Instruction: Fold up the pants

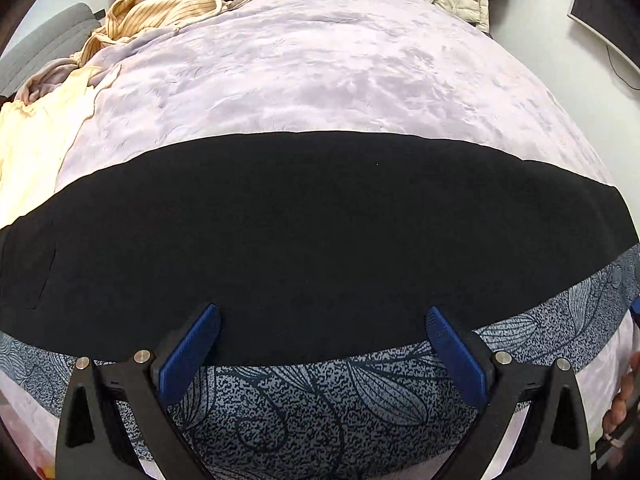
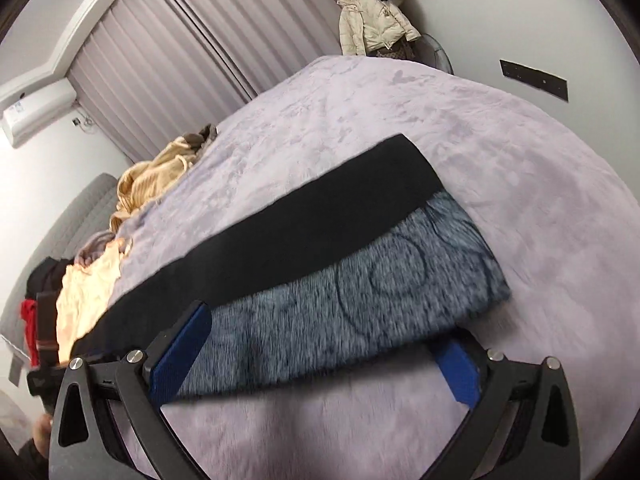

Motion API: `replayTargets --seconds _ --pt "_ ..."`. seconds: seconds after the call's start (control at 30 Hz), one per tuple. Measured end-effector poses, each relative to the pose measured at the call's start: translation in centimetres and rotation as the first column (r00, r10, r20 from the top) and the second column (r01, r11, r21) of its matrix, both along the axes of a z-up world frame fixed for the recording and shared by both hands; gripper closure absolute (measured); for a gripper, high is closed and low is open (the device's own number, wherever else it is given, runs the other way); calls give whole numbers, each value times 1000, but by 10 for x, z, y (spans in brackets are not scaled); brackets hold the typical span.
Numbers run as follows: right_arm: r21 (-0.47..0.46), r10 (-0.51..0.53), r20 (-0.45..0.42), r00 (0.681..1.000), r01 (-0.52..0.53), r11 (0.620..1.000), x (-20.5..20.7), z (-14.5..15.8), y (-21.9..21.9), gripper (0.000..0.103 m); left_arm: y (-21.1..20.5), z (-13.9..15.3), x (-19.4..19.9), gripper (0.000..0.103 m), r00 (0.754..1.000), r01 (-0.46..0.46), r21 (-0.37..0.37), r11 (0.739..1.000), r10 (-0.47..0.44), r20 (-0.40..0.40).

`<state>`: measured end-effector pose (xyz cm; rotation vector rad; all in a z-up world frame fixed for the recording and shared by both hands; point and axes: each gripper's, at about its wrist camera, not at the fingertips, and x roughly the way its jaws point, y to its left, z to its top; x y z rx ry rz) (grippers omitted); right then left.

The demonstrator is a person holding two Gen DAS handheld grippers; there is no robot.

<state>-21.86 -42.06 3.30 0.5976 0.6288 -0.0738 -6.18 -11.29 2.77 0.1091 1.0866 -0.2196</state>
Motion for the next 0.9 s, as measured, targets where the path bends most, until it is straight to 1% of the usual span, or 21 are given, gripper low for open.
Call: replayTargets --seconds 0.1,0.17,0.2,0.23,0.27,0.3,0.37,0.4,0.43,0.47,0.57,0.63,0.7,0.73,0.77,0.83,0.87,0.9 --pt "35 7 34 999 -8 999 13 1 0 4 -3 4 6 0 1000 -22 -12 1000 22 -9" --pt "45 45 34 998 -47 998 21 1 8 24 -4 8 10 0 1000 -26 -50 998 26 -15" --pt "41 56 24 998 -57 998 24 0 12 27 -7 11 9 0 1000 -22 -76 997 21 -13" --pt "31 53 10 999 -53 998 26 -2 13 29 -13 13 11 0 1000 -15 -85 996 14 -6" --pt "26 45 -7 999 -45 999 28 -5 13 33 -21 14 12 0 1000 -14 -66 998 14 8" --pt "33 34 -21 999 -33 999 30 -8 11 36 -30 10 15 0 1000 -13 -30 999 13 14" --pt "47 14 -26 1000 -13 999 33 -10 5 48 -44 -5 21 0 1000 -9 33 999 9 4" --pt "46 13 -29 999 -12 999 34 -10 3 51 -49 -9 22 0 1000 -3 56 998 2 23" --pt "39 16 -40 999 -15 999 37 -10 3 55 -51 -12 22 0 999 1 64 998 -4 47" --pt "30 20 -53 998 -19 999 39 -11 3 57 -50 -11 22 0 999 -2 61 998 -1 49" --pt "-11 22 -78 997 -23 1000 41 -10 8 58 -50 -11 22 0 999 -1 54 999 -2 42" --pt "-19 22 -96 995 -24 1000 43 -11 9 58 -50 -10 21 0 999 -2 53 999 0 47" --pt "6 18 -113 993 -18 1000 46 -14 8 50 -48 -9 18 0 999 -6 54 999 3 50" --pt "31 28 -117 993 -25 999 48 -17 6 40 -49 -8 17 0 999 -7 51 999 5 50" --pt "40 42 -121 992 -37 998 51 -20 6 35 -49 -10 14 0 999 -7 48 999 5 50" --pt "-2 49 -153 987 -50 999 58 -20 13 34 -48 -11 13 0 999 -6 42 999 4 51" --pt "-34 42 -174 984 -49 998 61 -16 18 35 -45 -11 16 0 999 -4 38 999 2 51" --pt "-57 32 -179 983 -43 997 61 -14 21 40 -45 -11 16 0 999 -3 35 999 1 53"
